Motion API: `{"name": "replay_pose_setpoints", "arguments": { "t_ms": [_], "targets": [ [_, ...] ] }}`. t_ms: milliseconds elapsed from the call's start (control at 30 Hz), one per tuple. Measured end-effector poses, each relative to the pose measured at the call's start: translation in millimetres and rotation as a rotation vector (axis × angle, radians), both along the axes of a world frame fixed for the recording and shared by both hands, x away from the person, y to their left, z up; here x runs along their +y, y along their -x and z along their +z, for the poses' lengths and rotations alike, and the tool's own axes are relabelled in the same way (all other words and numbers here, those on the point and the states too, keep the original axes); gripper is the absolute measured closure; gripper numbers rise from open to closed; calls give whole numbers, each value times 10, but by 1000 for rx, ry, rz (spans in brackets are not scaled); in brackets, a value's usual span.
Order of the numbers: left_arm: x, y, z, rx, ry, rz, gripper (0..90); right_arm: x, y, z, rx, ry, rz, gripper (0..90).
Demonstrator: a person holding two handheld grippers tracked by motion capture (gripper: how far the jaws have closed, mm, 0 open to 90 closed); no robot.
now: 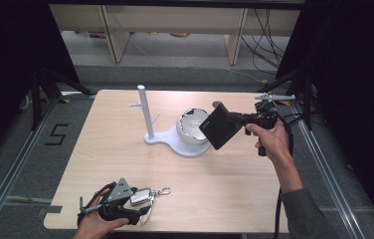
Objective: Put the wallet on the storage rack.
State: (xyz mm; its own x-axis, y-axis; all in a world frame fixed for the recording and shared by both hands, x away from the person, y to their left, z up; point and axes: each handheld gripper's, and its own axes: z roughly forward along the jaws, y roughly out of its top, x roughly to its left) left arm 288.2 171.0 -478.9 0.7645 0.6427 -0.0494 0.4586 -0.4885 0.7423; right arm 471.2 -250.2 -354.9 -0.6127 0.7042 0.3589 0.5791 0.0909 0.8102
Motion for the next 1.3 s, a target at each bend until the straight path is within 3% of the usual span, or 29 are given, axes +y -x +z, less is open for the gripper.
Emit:
{"name": "replay_pose_setpoints", "arguments": {
  "t_ms": [133, 167, 200, 467, 500, 600, 667, 1000, 1033, 1067, 1100, 1133, 1300],
  "targets": [
    [3, -4, 4, -8, -6, 1, 252, 37, -119, -12, 7, -4, -24, 803],
    [0, -1, 5, -7, 1, 0, 253, 52, -134, -10, 32, -19, -36, 803],
    [1, 3, 5, -1, 0, 0, 252, 49, -182, -26, 8, -5, -32, 803],
    [-1, 3, -3, 2, 0, -6, 250, 146, -364, -29, 38, 6, -82, 803],
    [-1, -1, -6, -2, -9, 0, 250, 150, -393, -28, 23, 28, -83, 803],
    [-17, 8, -18, 3, 5, -1, 250, 203, -440, -26, 59, 15, -106, 803],
    [-13, 4, -20, 3, -4, -8, 250, 208, -493, -43, 37, 36, -107, 802],
    [-7, 5, -23, 5, -7, -4, 249, 389, -636, -143, 73, 38, -133, 802],
    [-1, 2, -21, 5, -16, -7, 249, 430, -633, -146, 114, 16, -146, 803],
    [-4, 4, -24, 8, -6, -10, 249, 428, -673, -177, 81, 33, -138, 802],
    [2, 0, -23, 6, -18, -6, 248, 449, -684, -193, 88, 29, -143, 803],
    [-6, 5, -29, 9, -3, -6, 248, 488, -675, -200, 127, 13, -158, 802],
    [-5, 2, -40, 18, -9, -13, 246, 575, -730, -336, 111, 32, -138, 802]
  ]
}}
